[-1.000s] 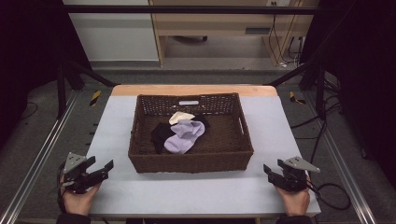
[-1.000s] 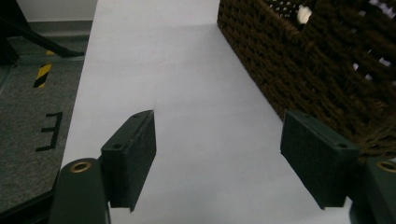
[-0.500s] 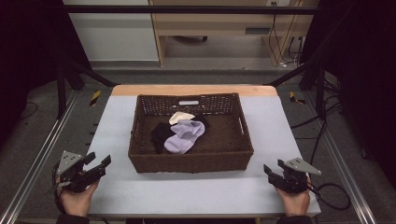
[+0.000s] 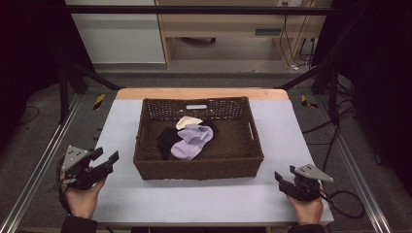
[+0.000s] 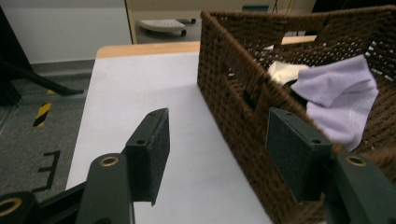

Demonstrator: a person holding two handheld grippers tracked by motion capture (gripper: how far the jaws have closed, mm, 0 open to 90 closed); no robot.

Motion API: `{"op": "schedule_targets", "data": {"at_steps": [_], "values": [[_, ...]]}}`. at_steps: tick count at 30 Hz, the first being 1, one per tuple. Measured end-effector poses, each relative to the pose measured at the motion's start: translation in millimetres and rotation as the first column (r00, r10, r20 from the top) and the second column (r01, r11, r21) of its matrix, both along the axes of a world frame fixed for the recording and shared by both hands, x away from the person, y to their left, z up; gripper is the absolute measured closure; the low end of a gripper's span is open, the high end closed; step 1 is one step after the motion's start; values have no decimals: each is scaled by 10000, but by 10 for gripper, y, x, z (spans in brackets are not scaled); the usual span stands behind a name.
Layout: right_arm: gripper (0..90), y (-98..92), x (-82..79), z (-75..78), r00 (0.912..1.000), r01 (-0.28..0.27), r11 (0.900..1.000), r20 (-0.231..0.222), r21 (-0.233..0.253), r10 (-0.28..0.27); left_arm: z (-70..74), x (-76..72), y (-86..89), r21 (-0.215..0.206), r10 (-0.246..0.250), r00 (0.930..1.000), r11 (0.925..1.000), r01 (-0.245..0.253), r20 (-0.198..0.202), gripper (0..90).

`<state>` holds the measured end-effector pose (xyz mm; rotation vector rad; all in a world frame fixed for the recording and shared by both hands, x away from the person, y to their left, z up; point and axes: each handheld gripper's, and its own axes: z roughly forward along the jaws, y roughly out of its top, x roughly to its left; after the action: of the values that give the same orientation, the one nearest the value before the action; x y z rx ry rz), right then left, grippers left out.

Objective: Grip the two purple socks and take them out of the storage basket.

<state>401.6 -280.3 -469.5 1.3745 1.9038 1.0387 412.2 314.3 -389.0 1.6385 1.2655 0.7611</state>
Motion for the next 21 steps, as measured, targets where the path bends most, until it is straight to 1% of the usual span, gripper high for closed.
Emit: {"op": "schedule_targets", "data": {"at_steps": [1, 2, 3, 6, 7, 8, 10, 12, 13, 18, 21], "values": [[385, -2, 4, -1, 10000, -54, 10000, -5, -39, 54, 62, 38, -45, 46, -71, 9999, 10000, 71, 77, 393], [385, -2, 4, -1, 10000, -54, 10000, -5, -39, 54, 62, 38, -45, 46, -71, 9999, 10000, 71, 77, 390], [389, -2, -1, 9, 10000, -90, 9999, -12, 49, 90, 96, 53, -69, 77, -87, 9999, 9999, 86, 137, 389], [389, 0, -1, 13, 10000, -80, 10000, 24, 50, 80, 203, 97, -136, 165, -185, 9995, 9997, 181, 266, 387], [388, 4, 0, 13, 10000, -86, 9999, -3, 67, 86, 267, 126, -185, 162, -228, 9990, 9996, 222, 379, 387], [388, 4, 0, 13, 10000, -86, 9999, -3, 67, 86, 267, 126, -185, 162, -228, 9990, 9996, 222, 379, 387], [387, 5, 3, 9, 10000, -81, 10000, 36, -44, 81, 326, 162, -247, 197, -289, 9985, 9994, 280, 474, 386], [387, 5, 4, 9, 9999, -96, 9999, 46, -42, 96, 383, 202, -332, 339, -350, 9977, 9989, 331, 576, 384], [387, 5, 4, 9, 9999, -96, 9999, 46, -42, 96, 383, 202, -332, 339, -350, 9977, 9989, 331, 576, 384], [385, 4, 5, 7, 9999, -149, 9999, 45, -60, 149, 462, 262, -470, 513, -478, 9965, 9977, 443, 690, 384], [381, 6, 4, 6, 9999, -138, 9999, 56, -58, 138, 503, 302, -541, 508, -541, 9960, 9974, 506, 710, 383]]}}
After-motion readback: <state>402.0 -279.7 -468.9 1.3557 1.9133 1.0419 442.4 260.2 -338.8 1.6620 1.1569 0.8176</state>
